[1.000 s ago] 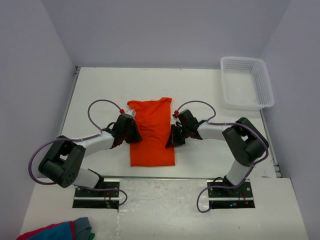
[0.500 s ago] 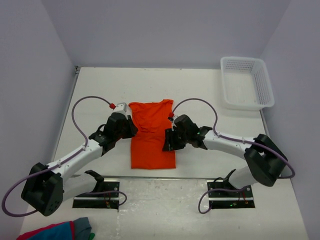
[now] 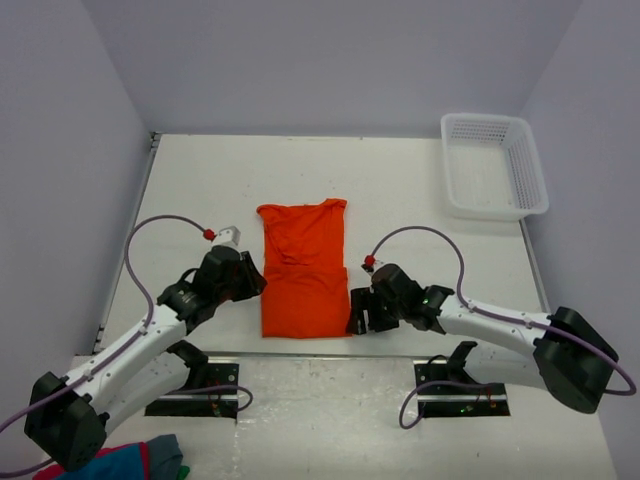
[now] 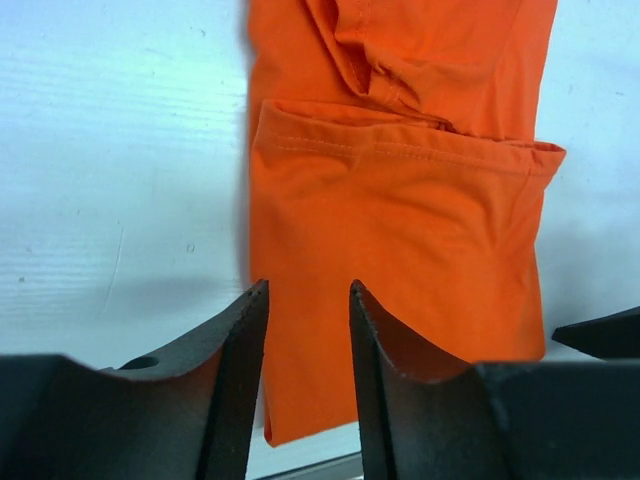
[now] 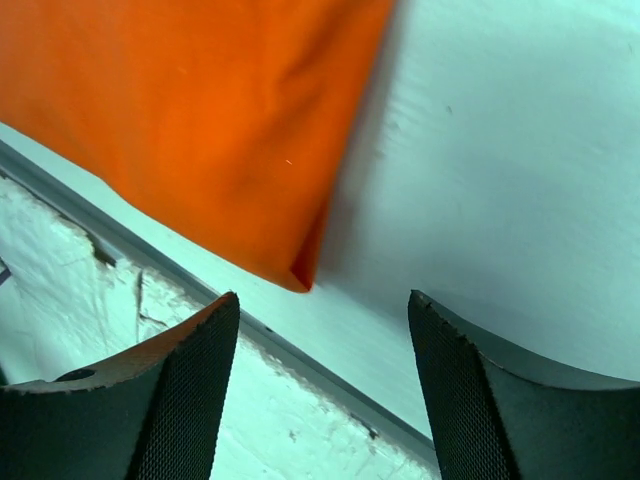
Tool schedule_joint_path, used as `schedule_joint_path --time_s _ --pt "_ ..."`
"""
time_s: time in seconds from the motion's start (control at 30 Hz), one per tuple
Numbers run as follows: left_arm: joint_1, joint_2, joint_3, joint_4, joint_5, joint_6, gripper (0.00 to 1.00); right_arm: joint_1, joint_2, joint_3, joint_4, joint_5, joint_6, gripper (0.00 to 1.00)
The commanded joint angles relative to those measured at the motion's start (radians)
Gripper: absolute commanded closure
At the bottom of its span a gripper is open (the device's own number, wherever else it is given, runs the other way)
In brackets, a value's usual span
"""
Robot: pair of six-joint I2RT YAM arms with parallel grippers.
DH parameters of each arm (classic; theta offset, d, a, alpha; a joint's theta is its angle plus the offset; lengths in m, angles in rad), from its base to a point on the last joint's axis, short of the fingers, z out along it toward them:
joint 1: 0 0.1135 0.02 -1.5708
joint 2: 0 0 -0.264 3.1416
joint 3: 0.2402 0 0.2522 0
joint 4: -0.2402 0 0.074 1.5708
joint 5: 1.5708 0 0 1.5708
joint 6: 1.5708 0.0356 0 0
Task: Fold and stack the t-shirts
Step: Fold the folded rectangular tshirt in 1/3 of the way, then grab one side of the 2/3 rectangular tshirt with both arms
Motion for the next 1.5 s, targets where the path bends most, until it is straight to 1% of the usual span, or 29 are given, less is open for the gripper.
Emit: schedule_joint_path --time_s 0.0,0.07,0.17,0.33,0.57,0.77,0.83,0.9,1.0,1.13,1.27,1.37,1.47 --pt "-0.004 -0.091 -0.019 -0.085 -0.018 -0.061 0.59 0.003 -0.058 -0.051 0.056 0.036 0.048 0.3" --pt "-0.004 -0.102 -0.022 -0.098 -0.004 -0.063 0.59 0.004 -0.062 -0.089 0.099 0.025 0.064 0.29" --pt "-0.004 -0.073 -0.033 -0.105 0.048 -0.077 0.59 0.006 -0.053 -0.095 0.11 0.03 0.098 0.3" --pt "-0.004 -0.079 -0.071 -0.094 0.062 -0.094 0.59 0.02 -0.018 -0.137 0.183 0.016 0.156 0.31" --pt "-0.002 -0.098 -0.073 -0.106 0.074 -0.1 0.59 0.115 0.014 -0.181 0.236 0.061 0.253 0.38" --pt "-0.004 -0.078 -0.047 -0.138 0.065 -0.091 0.59 0.132 0.021 -0.189 0.236 0.094 0.279 0.47" --pt "-0.004 -0.062 -0.033 -0.154 0.066 -0.089 0.6 0.132 0.034 -0.19 0.266 0.097 0.287 0.5" --pt "-0.004 -0.052 -0.027 -0.161 0.06 -0.091 0.6 0.132 0.054 -0.194 0.281 0.102 0.292 0.52" --pt "-0.004 -0.035 -0.024 -0.178 0.054 -0.103 0.61 0.132 0.083 -0.194 0.282 0.119 0.305 0.54" --pt "-0.004 -0.009 -0.014 -0.212 0.034 -0.124 0.62 0.133 0.099 -0.2 0.295 0.119 0.33 0.59" --pt "-0.005 0.01 -0.007 -0.229 0.026 -0.126 0.62 0.146 0.09 -0.186 0.254 0.154 0.342 0.65" --pt "-0.008 0.022 -0.007 -0.241 0.019 -0.132 0.63 0.156 0.068 -0.181 0.243 0.166 0.356 0.65" --pt "-0.01 0.036 0.002 -0.246 0.016 -0.13 0.63 0.172 0.045 -0.175 0.185 0.197 0.368 0.65"
